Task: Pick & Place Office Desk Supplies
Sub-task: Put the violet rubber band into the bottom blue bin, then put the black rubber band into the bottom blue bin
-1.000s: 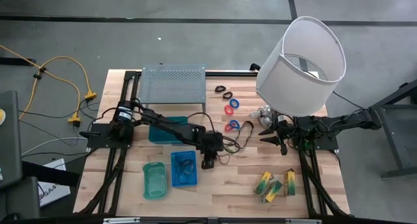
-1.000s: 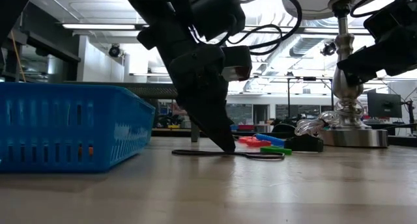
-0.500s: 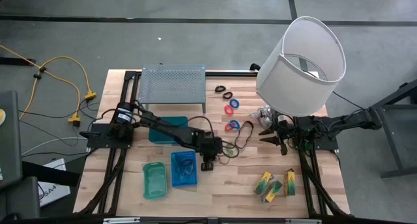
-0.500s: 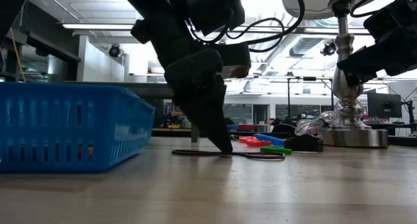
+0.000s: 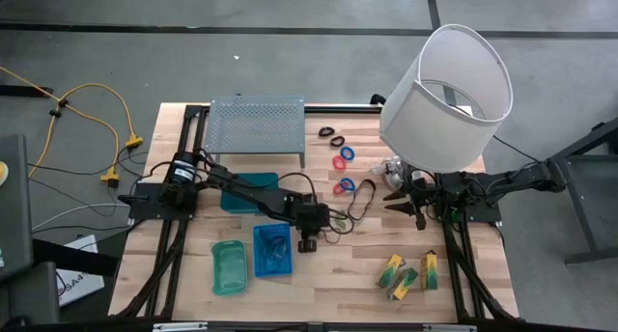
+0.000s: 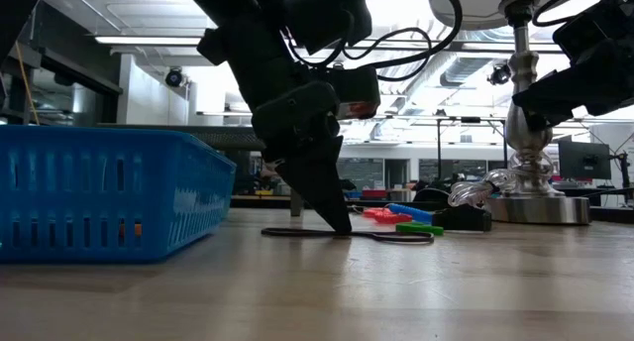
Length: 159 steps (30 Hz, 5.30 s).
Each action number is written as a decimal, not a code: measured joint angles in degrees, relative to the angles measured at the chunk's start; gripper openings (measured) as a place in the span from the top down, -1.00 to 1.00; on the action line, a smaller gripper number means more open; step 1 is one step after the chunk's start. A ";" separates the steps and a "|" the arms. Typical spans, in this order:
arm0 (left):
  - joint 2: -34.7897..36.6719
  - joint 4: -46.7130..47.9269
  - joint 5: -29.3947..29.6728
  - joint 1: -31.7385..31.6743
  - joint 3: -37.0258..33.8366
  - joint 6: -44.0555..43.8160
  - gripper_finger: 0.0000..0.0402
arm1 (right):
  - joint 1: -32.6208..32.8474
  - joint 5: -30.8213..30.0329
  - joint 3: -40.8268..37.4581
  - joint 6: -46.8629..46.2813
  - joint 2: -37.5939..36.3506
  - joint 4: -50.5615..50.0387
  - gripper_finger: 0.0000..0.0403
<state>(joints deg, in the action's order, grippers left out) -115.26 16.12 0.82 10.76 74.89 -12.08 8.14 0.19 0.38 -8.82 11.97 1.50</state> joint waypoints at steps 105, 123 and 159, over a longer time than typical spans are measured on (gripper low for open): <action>17.02 35.78 18.82 21.86 -0.13 -31.63 1.00 | -0.02 -0.01 0.00 0.01 0.00 0.04 0.50; 14.04 36.63 16.23 21.86 -0.22 -37.90 1.00 | -0.02 -0.02 0.00 0.02 -0.02 0.02 0.50; 18.61 35.94 17.51 18.68 -0.20 -31.84 0.65 | -0.02 -0.01 0.00 0.01 -0.02 0.00 0.50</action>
<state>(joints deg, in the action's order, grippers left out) -96.65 52.06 18.32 29.44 74.70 -43.92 8.12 0.18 0.38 -8.81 11.94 1.50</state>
